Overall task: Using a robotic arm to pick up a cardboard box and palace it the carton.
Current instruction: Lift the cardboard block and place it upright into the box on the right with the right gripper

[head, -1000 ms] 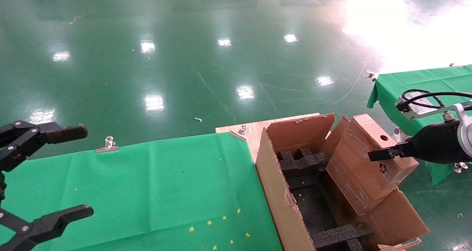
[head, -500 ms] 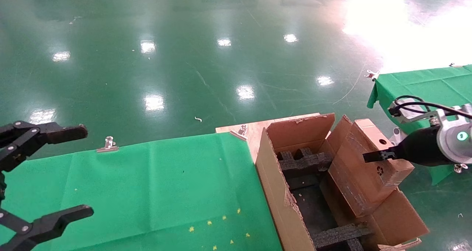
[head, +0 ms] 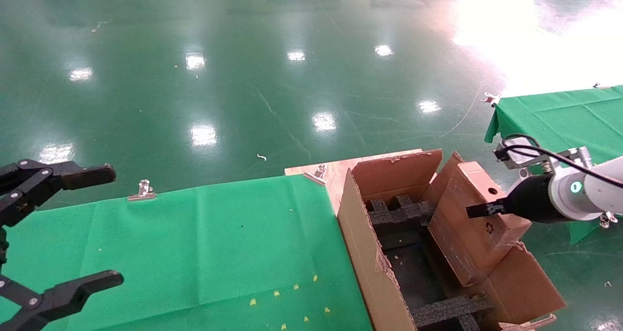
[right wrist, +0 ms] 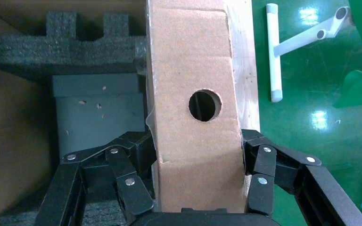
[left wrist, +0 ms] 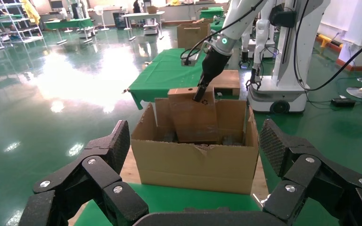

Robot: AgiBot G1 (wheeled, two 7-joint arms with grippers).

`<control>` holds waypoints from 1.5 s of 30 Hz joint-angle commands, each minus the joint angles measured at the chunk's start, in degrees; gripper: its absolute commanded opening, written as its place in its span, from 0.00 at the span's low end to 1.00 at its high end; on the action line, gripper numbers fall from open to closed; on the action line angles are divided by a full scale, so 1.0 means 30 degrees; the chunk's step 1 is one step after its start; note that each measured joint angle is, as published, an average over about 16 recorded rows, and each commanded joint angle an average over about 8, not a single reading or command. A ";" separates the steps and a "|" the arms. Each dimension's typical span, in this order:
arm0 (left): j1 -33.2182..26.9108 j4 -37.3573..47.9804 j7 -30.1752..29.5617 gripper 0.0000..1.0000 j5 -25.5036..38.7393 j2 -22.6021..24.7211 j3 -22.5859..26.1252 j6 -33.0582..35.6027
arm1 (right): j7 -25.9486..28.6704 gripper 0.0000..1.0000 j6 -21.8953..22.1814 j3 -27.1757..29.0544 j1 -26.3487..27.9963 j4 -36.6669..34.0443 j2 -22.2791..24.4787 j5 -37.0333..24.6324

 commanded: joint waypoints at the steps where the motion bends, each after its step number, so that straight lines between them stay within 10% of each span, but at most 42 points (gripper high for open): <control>1: 0.0000 0.0000 0.0000 1.00 0.0000 0.0000 0.0000 0.0000 | 0.0162 0.00 0.0129 -0.0077 -0.0197 -0.0003 -0.0163 -0.0087; 45: -0.0002 0.0000 0.0004 1.00 -0.0006 -0.0003 0.0009 -0.0003 | 0.5117 0.00 0.4661 -0.1411 -0.5400 -0.0553 -0.1396 -0.3053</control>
